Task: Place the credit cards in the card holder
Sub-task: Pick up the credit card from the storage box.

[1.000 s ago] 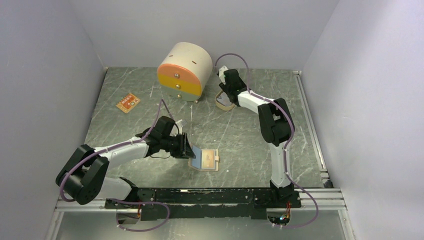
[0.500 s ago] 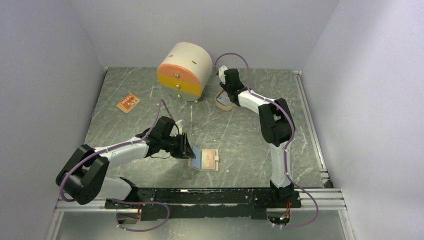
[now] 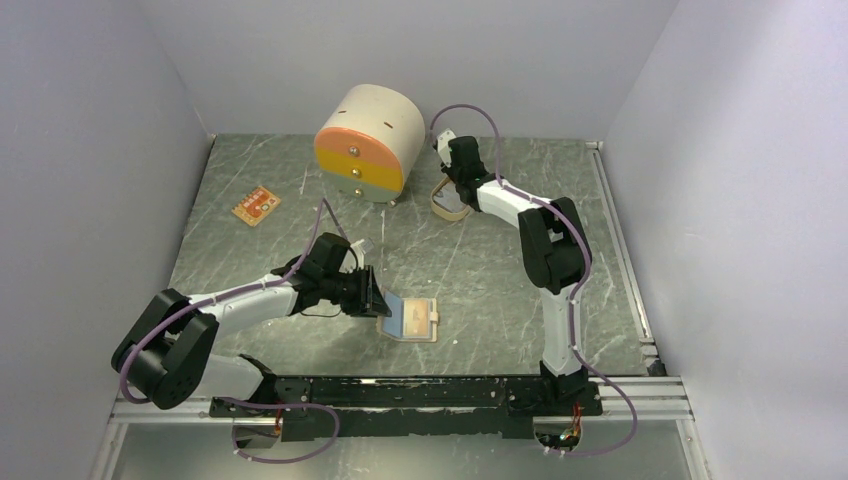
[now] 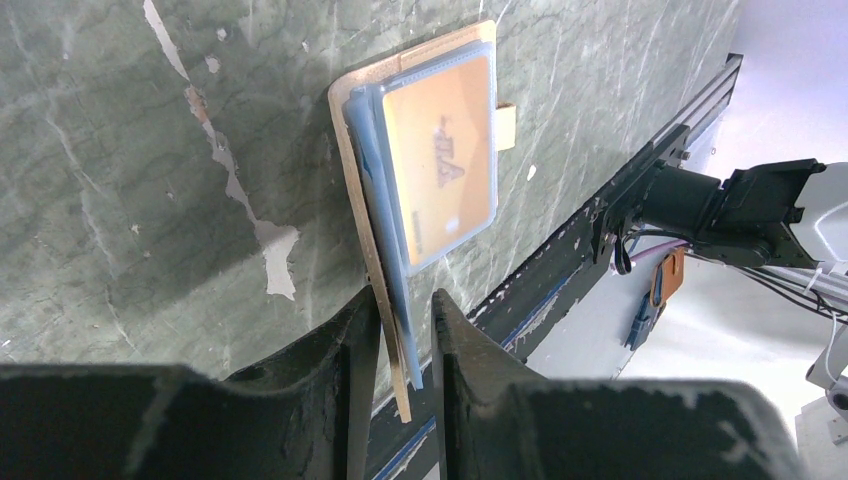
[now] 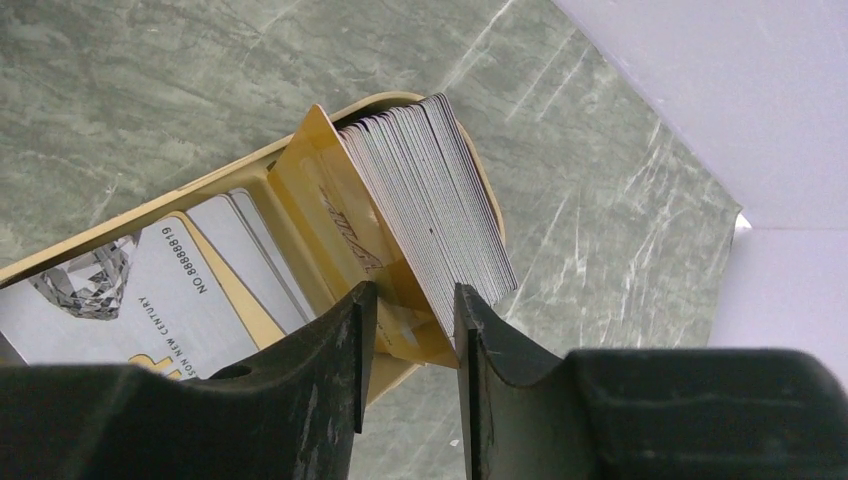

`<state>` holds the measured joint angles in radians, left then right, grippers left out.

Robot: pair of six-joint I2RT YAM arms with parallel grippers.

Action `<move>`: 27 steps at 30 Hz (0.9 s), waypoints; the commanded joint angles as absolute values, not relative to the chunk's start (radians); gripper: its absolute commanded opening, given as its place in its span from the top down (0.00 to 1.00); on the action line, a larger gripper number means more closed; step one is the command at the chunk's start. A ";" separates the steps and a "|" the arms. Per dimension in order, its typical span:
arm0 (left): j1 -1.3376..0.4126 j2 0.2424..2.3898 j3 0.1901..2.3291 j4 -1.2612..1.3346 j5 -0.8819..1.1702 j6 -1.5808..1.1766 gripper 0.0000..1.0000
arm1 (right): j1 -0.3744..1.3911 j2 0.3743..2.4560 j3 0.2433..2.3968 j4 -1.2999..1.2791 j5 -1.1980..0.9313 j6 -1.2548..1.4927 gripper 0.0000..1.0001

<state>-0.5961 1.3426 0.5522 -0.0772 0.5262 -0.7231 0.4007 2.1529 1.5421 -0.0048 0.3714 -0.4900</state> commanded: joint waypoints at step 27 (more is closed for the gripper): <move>-0.589 1.345 0.568 -0.079 0.530 -0.723 0.69 | 0.391 2.034 1.524 -0.078 0.263 -0.427 0.96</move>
<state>-0.5961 1.3426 0.5468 -0.0734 0.5259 -0.7258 0.4011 2.1021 1.5421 -0.0605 0.2890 -0.4553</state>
